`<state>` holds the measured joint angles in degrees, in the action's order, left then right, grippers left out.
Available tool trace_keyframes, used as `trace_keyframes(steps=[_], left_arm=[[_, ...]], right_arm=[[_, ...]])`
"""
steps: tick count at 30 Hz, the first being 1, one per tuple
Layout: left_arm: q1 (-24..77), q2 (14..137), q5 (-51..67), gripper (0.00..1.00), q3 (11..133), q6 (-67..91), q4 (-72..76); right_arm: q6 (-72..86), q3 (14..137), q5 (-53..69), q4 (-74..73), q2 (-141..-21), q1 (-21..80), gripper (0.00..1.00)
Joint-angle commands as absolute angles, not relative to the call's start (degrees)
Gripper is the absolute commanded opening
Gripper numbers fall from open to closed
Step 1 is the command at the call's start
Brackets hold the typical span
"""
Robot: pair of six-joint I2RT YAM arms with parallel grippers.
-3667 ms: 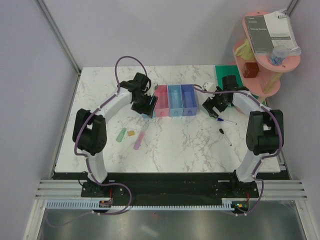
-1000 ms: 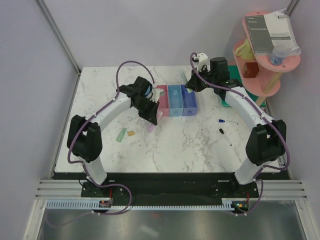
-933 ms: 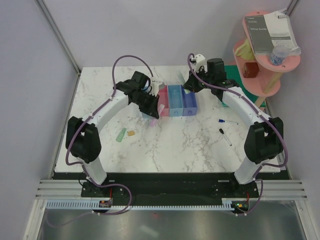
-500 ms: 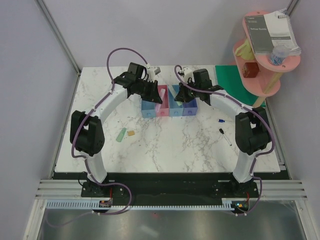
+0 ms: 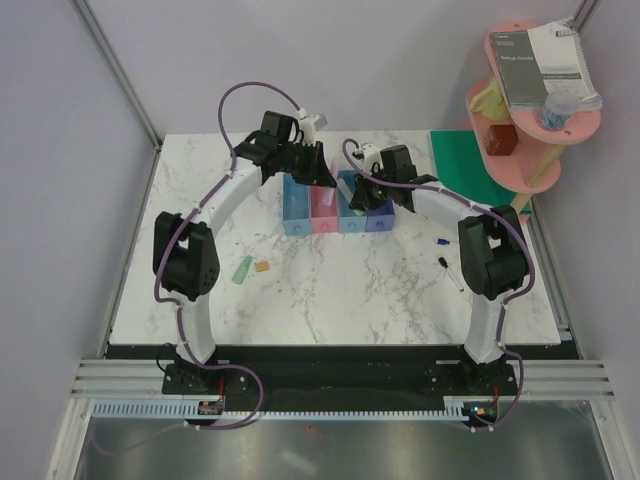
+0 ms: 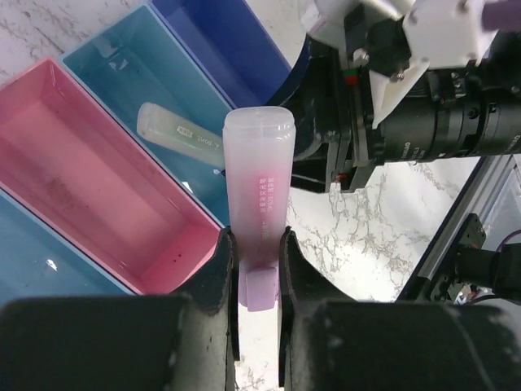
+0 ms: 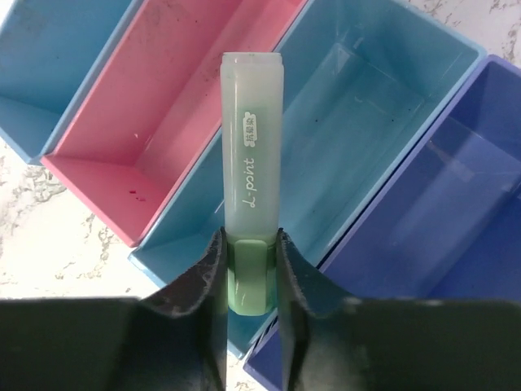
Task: Sort the stationery into containers
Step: Place the pen in the storage box.
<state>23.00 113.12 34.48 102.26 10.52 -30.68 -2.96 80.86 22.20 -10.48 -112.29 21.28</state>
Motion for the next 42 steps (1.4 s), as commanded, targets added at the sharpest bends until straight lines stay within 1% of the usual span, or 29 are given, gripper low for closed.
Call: trace_keyframes(steps=[1,2,3,7,8,9,15,18,19,20,22,23,27,35,40,41,42], left_arm=[[23.20,114.70,36.83,0.02,104.24,13.10,-27.07],[23.20,114.87,36.83,0.02,104.24,13.10,-26.90],[23.20,114.96,36.83,0.02,104.15,13.18,-26.55],[23.12,115.14,37.26,0.02,103.62,13.71,-25.14],[23.12,115.14,37.18,0.02,103.54,14.06,-24.88],[23.12,115.14,37.18,0.02,103.36,14.24,-24.18],[23.12,116.45,36.91,0.02,103.53,15.90,-21.72],[23.20,117.86,36.91,0.02,103.89,17.22,-20.31],[23.29,119.25,37.09,0.02,104.41,18.18,-19.69],[23.20,119.96,37.09,0.02,104.76,18.63,-19.51],[23.29,122.76,37.61,0.02,106.25,19.77,-19.34],[23.47,123.65,37.62,0.02,106.87,20.12,-19.25],[23.99,127.70,37.26,0.02,110.03,21.27,-19.25],[24.78,132.80,36.30,0.02,114.34,23.29,-19.07],[25.31,133.42,36.30,0.02,114.61,23.38,-18.98],[25.40,133.42,36.21,0.03,114.52,23.38,-18.98],[25.49,133.42,36.38,0.07,114.26,23.20,-18.90]], right_arm=[[-4.65,82.97,21.18,-8.35,-112.15,21.45,0.33],[-4.83,83.06,21.09,-8.26,-111.89,21.45,0.37],[-4.92,83.06,20.83,-8.35,-111.54,21.45,0.46],[-5.80,83.06,20.48,-8.53,-108.56,21.45,0.56],[-5.80,83.06,20.48,-8.70,-107.94,21.53,0.56],[-5.89,83.06,20.30,-8.88,-106.89,21.45,0.59],[-7.82,83.50,17.32,-10.98,-101.62,21.10,0.61],[-8.61,84.72,13.81,-13.09,-99.59,20.39,0.61],[-8.87,85.07,10.75,-13.53,-99.06,20.22,0.61],[-9.31,85.08,9.59,-13.88,-98.44,19.95,0.64],[-12.12,84.12,7.57,-14.68,-96.16,19.51,0.65],[-13.09,83.50,5.12,-15.11,-95.46,19.42,0.68],[-18.88,81.92,2.46,-18.71,-92.56,17.06,0.68],[-29.17,72.52,1.14,-25.30,-86.50,11.26,0.68],[-33.21,66.01,0.79,-27.42,-83.32,8.44,0.67],[-34.61,65.14,0.79,-28.03,-82.36,7.74,0.67],[-35.41,63.21,0.79,-28.12,-81.92,7.39,0.68]])
